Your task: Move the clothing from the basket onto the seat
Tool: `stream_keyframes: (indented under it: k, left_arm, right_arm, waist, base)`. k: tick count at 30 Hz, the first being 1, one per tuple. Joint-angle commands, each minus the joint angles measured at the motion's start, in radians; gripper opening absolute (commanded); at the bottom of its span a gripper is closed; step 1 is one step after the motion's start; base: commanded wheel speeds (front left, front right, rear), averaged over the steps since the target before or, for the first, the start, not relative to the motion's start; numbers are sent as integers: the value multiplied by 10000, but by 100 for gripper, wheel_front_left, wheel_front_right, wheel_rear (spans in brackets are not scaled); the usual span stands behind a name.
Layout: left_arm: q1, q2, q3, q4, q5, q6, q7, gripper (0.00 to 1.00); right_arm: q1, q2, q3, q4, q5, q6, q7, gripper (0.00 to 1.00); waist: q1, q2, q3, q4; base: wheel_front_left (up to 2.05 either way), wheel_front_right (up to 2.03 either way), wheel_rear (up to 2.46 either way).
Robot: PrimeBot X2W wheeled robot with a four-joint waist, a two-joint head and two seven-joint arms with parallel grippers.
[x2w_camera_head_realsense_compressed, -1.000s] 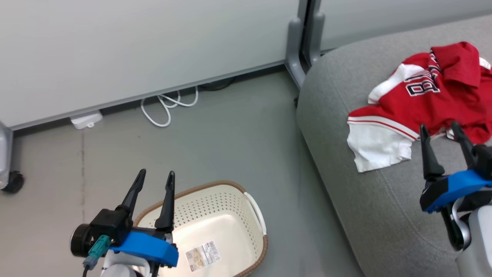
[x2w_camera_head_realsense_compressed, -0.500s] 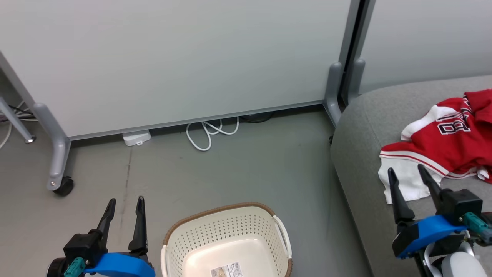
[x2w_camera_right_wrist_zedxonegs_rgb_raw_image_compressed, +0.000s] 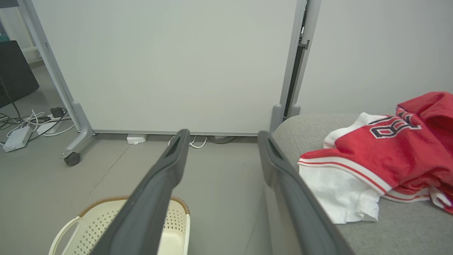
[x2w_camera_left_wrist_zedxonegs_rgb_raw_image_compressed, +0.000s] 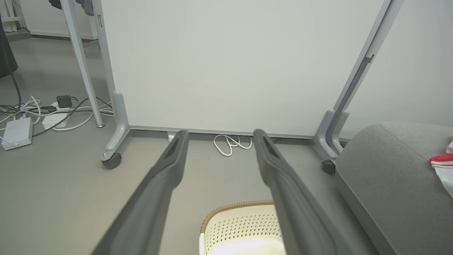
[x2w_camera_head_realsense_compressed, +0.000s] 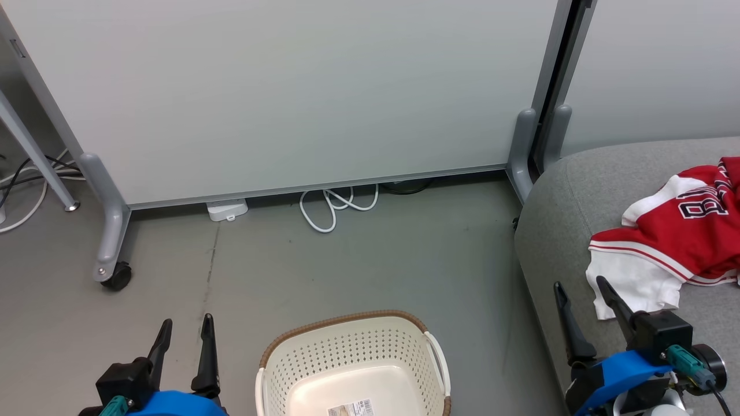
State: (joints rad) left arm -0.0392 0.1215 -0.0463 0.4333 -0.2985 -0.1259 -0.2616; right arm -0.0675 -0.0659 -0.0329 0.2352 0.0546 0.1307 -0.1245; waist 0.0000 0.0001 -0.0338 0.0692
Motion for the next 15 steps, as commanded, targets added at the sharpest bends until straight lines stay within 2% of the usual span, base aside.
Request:
stream_keyframes:
  k: [1, 15]
  left_arm:
    - [-114, 31, 31, 36, -70, -74, -50, 100]
    - [-82, -59, 43, 51, -177, -75, -50, 100]
  right_arm:
    - [132, 28, 12, 20, 61, 1, -48, 100]
    - [14, 64, 50, 216, 101, 1, -154, 100]
  waist:
    - [0, -1, -6, 12]
    - [0, -1, -7, -34]
  base:
    - [0, 0, 0]
    - [0, 0, 0]
